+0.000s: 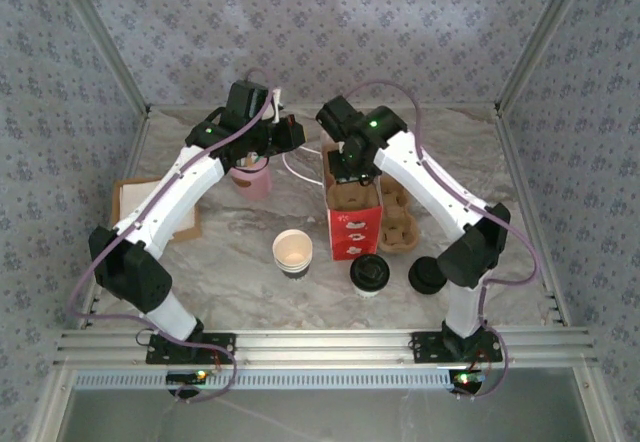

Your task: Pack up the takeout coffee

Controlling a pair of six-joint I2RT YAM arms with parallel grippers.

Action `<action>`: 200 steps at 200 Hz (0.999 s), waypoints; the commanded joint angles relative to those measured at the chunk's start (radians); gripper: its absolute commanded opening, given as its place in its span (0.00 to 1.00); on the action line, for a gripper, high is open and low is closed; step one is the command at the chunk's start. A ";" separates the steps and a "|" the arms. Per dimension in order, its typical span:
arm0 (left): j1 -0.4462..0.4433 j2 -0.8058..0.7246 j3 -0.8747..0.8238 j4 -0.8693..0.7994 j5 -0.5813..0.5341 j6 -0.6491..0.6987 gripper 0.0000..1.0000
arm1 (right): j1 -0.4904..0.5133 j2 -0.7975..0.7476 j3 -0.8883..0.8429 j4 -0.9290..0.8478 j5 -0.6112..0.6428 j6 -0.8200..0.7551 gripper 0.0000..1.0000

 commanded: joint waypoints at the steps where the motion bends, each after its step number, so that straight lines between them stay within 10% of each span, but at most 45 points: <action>1: -0.006 -0.038 0.010 0.019 0.010 -0.005 0.00 | 0.008 0.025 0.027 -0.055 0.032 -0.007 0.22; 200: -0.012 -0.066 0.007 0.018 -0.015 -0.022 0.00 | 0.015 0.077 -0.177 0.086 -0.042 0.042 0.22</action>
